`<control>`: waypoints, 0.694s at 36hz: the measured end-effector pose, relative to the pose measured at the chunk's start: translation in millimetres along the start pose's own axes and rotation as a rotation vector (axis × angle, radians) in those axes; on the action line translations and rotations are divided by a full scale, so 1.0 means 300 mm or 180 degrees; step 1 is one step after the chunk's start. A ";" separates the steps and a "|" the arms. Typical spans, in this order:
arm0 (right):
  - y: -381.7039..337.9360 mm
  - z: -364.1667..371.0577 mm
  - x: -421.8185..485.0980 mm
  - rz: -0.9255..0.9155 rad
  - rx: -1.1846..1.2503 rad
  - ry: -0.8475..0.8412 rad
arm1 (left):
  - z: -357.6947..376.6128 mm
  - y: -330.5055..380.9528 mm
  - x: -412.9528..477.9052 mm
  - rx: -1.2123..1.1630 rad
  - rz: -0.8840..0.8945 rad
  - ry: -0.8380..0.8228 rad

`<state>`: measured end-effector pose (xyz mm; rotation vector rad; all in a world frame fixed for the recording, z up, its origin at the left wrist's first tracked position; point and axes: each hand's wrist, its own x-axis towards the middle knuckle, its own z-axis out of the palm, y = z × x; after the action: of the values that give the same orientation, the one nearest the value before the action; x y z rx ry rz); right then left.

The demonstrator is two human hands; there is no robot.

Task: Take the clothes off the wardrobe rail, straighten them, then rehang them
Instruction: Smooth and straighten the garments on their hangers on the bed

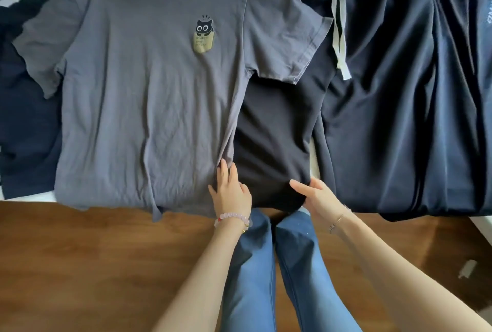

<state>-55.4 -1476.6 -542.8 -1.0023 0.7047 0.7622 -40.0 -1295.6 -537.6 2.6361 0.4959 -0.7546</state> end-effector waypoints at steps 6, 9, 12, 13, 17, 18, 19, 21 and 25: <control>-0.030 -0.029 -0.024 -0.0192 0.0552 0.0013 | -0.046 0.030 0.015 0.0246 -0.0340 0.0065; -0.047 -0.027 -0.026 -0.0174 0.0511 0.0242 | -0.059 0.044 -0.001 0.0331 -0.0380 0.0531; -0.050 -0.033 -0.026 -0.0130 0.0613 0.0439 | -0.073 0.040 -0.004 0.0115 -0.0782 0.0594; -0.048 -0.036 -0.025 -0.0102 0.0610 0.0454 | -0.077 0.039 -0.001 -0.0148 -0.0935 0.0510; -0.043 -0.038 -0.024 -0.0015 0.0619 0.0448 | -0.064 0.042 0.017 -0.1164 -0.1070 0.0354; -0.043 -0.036 -0.025 0.0020 0.0634 0.0439 | -0.058 0.047 0.019 -0.1314 -0.1049 0.0300; -0.042 -0.034 -0.025 0.0050 0.0645 0.0420 | -0.050 0.052 0.020 -0.1456 -0.1048 0.0191; -0.038 -0.032 -0.026 0.0109 0.0663 0.0388 | -0.036 0.070 0.020 -0.1844 -0.1128 -0.0052; -0.030 -0.034 -0.027 0.0217 0.0724 0.0386 | -0.019 0.091 0.018 -0.2235 -0.1210 -0.0187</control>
<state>-54.0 -1490.7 -535.8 -0.8251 0.9134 0.6671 -21.9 -1315.8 -529.6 1.8837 1.0439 -0.6091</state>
